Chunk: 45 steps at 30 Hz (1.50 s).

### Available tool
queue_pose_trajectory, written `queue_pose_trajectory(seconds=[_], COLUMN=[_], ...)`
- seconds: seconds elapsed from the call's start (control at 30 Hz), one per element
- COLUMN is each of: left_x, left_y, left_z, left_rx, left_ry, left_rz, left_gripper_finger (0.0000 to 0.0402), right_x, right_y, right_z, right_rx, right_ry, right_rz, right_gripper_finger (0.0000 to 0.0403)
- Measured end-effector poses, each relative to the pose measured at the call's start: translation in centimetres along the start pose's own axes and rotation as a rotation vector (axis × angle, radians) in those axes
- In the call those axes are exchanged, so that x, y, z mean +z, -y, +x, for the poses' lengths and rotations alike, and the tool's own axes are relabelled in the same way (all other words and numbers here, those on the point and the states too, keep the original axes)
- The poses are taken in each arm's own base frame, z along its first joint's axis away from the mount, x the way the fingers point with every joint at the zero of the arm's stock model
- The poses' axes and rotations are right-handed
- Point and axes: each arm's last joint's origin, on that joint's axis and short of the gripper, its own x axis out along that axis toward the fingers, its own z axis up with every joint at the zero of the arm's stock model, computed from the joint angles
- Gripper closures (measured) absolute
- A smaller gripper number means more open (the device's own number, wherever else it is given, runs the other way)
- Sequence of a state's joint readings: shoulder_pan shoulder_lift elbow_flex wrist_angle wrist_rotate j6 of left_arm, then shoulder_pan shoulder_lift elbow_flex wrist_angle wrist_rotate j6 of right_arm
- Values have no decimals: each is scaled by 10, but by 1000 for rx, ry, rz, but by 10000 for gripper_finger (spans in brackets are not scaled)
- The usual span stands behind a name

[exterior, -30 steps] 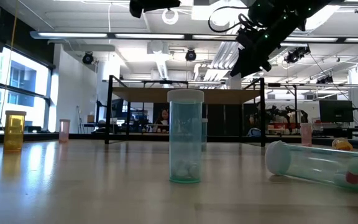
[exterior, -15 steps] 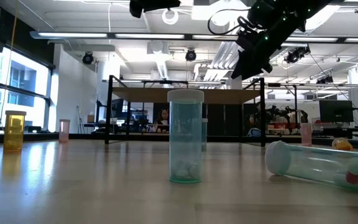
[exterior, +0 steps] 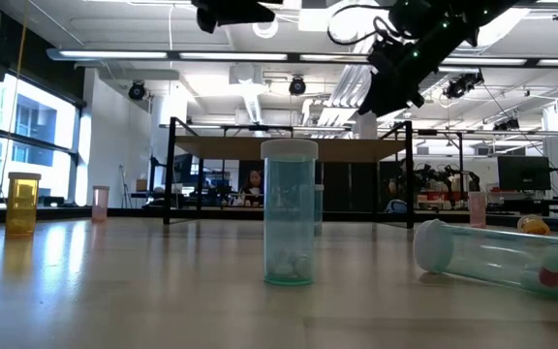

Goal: Pick and place medicine bottles onto shelf by color
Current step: Put the top left orange pill bottle on the shelf

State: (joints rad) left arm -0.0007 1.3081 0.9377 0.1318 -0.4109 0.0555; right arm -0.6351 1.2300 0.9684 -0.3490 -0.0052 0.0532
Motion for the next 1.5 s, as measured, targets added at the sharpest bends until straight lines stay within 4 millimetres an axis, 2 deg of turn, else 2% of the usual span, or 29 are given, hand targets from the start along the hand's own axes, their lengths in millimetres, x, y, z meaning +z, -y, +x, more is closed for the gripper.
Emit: queue_pose_trajectory(seconds=[0.27, 0.5, 0.73, 0.9, 1.2, 1.5], left_x=[-5, -16, -36, -55, -90, -102], left_y=[-4, -4, 2, 14, 32, 37], left_z=[-22, -46, -68, -81, -103, -126], left_rx=[0, -20, -23, -17, 41, 194], left_ry=[-133, -298, -529, -638, -772, -851], left_rz=[-10, -19, -41, -87, -223, -360], left_gripper_finger=[167, 167, 167, 167, 170, 174], right_x=[5, 9, 11, 10, 7, 5], right_y=[-2, -15, -36, -49, -63, -67], right_z=[-13, -32, -58, -71, -74, -75], right_rx=[58, 113, 201, 260, 315, 281], right_ry=[56, 117, 191, 225, 223, 221], right_rz=[19, -13, -61, -94, -131, -137], right_gripper_finger=[219, 219, 219, 219, 219, 219])
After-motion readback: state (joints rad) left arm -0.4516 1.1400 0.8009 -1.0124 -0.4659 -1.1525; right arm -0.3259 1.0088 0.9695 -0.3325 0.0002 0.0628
